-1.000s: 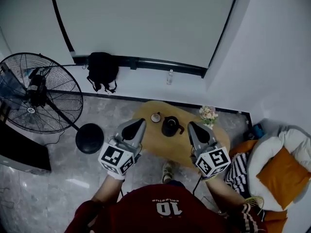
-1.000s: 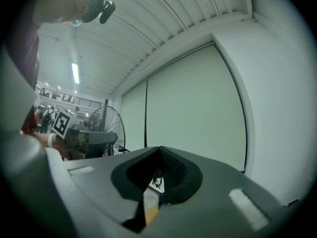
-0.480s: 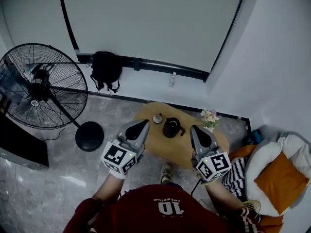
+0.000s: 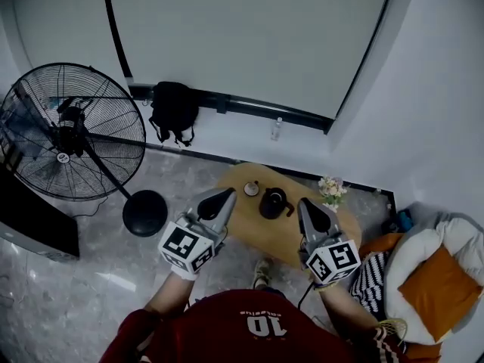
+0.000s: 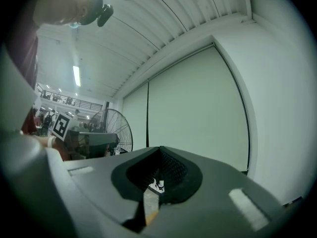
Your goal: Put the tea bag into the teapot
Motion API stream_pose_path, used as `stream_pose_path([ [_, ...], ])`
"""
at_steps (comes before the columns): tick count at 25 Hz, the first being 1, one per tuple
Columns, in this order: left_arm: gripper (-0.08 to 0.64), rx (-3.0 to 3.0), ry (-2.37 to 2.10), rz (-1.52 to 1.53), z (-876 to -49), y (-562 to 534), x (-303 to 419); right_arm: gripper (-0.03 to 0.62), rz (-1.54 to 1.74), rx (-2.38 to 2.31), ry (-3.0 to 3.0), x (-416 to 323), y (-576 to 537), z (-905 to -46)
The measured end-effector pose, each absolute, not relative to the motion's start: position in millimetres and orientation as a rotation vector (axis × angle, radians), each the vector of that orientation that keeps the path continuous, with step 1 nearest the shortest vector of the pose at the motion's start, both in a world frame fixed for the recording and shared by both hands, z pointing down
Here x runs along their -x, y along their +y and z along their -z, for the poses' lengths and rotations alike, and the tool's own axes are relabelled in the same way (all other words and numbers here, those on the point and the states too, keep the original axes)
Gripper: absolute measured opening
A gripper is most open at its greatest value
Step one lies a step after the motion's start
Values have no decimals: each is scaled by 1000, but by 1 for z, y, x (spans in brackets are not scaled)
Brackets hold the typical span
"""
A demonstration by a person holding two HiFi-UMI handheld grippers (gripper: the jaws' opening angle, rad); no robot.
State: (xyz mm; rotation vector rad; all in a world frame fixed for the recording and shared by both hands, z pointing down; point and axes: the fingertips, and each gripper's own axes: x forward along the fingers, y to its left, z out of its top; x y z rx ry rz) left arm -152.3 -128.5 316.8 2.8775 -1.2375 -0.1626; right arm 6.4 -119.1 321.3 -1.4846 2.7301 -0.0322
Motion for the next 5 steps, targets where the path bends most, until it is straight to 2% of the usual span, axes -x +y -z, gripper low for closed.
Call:
stream_pose_path([
  [5, 2, -2880, -1236, 175, -314, -129, 153, -2, 33, 1471, 2738, -2, -117, -321],
])
